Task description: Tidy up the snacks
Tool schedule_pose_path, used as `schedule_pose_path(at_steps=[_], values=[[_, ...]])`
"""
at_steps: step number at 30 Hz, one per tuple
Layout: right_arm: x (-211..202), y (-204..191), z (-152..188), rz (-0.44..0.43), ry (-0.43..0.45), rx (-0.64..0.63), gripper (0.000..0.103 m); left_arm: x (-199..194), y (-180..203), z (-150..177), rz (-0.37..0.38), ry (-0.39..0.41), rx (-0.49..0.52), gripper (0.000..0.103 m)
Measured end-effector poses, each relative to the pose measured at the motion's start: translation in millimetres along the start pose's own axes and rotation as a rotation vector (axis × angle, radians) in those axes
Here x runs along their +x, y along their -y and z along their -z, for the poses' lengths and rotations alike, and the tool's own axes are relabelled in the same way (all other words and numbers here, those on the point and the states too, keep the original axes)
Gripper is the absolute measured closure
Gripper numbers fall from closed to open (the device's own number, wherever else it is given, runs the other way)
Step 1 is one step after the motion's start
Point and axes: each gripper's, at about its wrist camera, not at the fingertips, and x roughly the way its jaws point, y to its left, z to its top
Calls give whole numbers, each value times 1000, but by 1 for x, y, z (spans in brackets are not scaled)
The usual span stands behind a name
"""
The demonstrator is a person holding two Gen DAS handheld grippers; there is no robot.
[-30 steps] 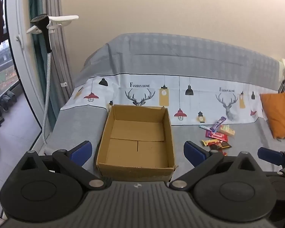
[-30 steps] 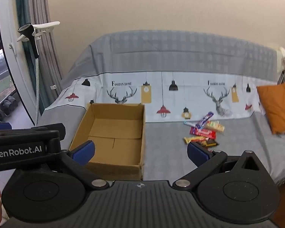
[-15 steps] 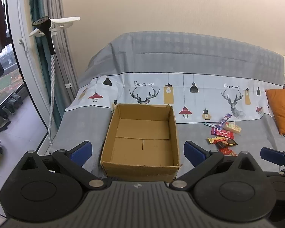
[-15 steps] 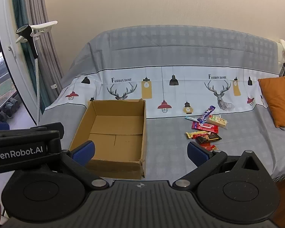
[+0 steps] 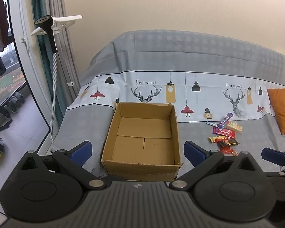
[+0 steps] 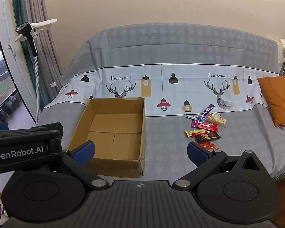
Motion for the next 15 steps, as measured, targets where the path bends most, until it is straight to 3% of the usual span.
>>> schedule_pose_path(at_steps=[15], values=[[0,-4,5,-7,-4,-25,0,0,-7,8,0,-4,-19,0]])
